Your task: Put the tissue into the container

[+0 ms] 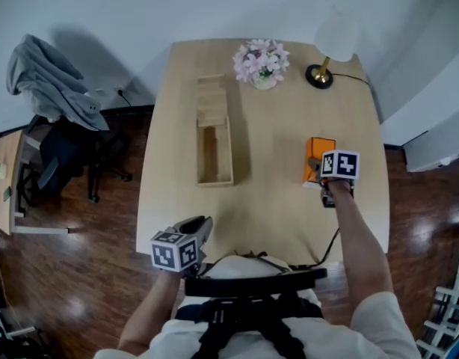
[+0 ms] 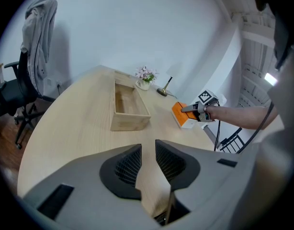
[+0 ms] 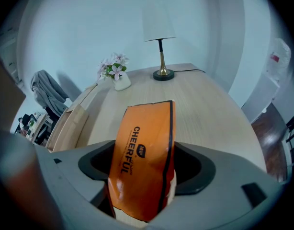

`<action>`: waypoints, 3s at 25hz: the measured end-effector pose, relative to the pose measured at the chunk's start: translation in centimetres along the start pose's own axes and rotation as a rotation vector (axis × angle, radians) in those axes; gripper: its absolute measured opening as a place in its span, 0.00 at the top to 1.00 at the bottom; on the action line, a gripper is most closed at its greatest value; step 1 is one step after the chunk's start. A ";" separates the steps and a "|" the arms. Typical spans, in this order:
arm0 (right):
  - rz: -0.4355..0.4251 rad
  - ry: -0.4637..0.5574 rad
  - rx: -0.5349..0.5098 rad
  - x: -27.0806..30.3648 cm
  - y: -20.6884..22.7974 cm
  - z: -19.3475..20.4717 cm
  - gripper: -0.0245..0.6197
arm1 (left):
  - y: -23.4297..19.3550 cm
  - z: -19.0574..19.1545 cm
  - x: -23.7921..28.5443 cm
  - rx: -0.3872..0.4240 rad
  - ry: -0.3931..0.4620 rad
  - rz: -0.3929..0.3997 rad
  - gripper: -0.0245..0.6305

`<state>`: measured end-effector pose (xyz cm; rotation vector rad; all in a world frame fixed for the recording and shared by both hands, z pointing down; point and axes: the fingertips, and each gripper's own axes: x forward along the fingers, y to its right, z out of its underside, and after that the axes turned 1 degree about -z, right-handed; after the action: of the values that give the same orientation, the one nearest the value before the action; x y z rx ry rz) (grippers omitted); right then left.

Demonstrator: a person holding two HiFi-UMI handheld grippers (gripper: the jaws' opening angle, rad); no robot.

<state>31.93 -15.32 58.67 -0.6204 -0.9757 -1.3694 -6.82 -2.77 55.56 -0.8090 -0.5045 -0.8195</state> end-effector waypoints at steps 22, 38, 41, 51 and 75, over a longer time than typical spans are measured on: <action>-0.005 0.062 -0.059 -1.8 -8.4 -2.3 0.40 | -4.2 0.3 -2.0 -0.006 0.007 0.030 0.82; -0.048 0.071 -0.061 -0.9 -14.7 -2.3 0.40 | -8.6 -1.1 -3.9 0.005 0.032 0.042 0.82; -0.048 0.073 -0.068 -0.9 -15.7 -2.4 0.40 | -9.1 -1.3 -4.1 -0.001 0.044 0.043 0.82; -0.092 0.075 -0.109 -0.6 -19.6 -3.4 0.40 | -10.3 -1.4 -4.5 -0.013 0.057 0.042 0.82; -0.301 0.055 -0.166 1.5 -34.4 -4.1 0.40 | -11.8 -2.7 -4.9 -0.024 0.082 0.030 0.82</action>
<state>-0.83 -24.45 52.13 -0.5708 -0.9437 -1.7387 -18.93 -7.74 55.72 -0.7999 -0.4093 -0.8290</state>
